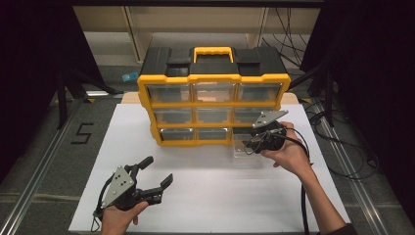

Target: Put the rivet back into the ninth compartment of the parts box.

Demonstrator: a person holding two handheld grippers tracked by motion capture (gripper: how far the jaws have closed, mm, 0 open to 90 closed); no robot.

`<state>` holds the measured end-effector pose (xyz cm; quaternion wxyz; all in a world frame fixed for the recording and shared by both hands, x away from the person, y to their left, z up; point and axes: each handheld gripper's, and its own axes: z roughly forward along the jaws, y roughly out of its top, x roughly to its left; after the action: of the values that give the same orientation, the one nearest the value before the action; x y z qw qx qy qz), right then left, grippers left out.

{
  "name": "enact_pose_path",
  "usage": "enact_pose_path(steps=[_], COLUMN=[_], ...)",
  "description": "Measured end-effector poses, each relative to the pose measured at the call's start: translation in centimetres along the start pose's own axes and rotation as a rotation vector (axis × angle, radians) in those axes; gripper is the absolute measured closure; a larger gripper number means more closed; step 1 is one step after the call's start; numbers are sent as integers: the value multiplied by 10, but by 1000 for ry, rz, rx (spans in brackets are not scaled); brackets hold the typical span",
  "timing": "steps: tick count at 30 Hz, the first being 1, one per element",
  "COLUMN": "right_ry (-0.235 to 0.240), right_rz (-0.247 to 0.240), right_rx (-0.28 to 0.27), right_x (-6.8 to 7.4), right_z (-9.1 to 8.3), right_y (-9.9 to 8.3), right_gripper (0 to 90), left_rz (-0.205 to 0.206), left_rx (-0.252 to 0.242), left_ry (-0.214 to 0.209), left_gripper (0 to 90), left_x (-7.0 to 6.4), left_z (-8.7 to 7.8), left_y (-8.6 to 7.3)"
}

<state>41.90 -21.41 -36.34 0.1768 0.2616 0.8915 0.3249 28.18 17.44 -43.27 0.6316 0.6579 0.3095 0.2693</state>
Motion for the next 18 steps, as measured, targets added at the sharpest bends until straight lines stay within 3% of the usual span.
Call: enact_pose_path(steps=[1, 3, 9, 18], right_ry=[-12, 4, 35, 50], right_rz=[7, -2, 22, 61], right_rx=[-18, -33, -148, -258], right_x=[3, 6, 17, 38], right_z=[0, -3, -11, -24], right_y=[2, 6, 13, 0], right_gripper=[492, 458, 359, 303], left_rz=[0, 1, 1, 1], left_rx=[0, 1, 4, 4], left_ry=[0, 1, 0, -1], left_gripper=[160, 160, 160, 160], left_x=[0, 0, 0, 0], left_z=[0, 0, 0, 0], left_y=[0, 0, -1, 0])
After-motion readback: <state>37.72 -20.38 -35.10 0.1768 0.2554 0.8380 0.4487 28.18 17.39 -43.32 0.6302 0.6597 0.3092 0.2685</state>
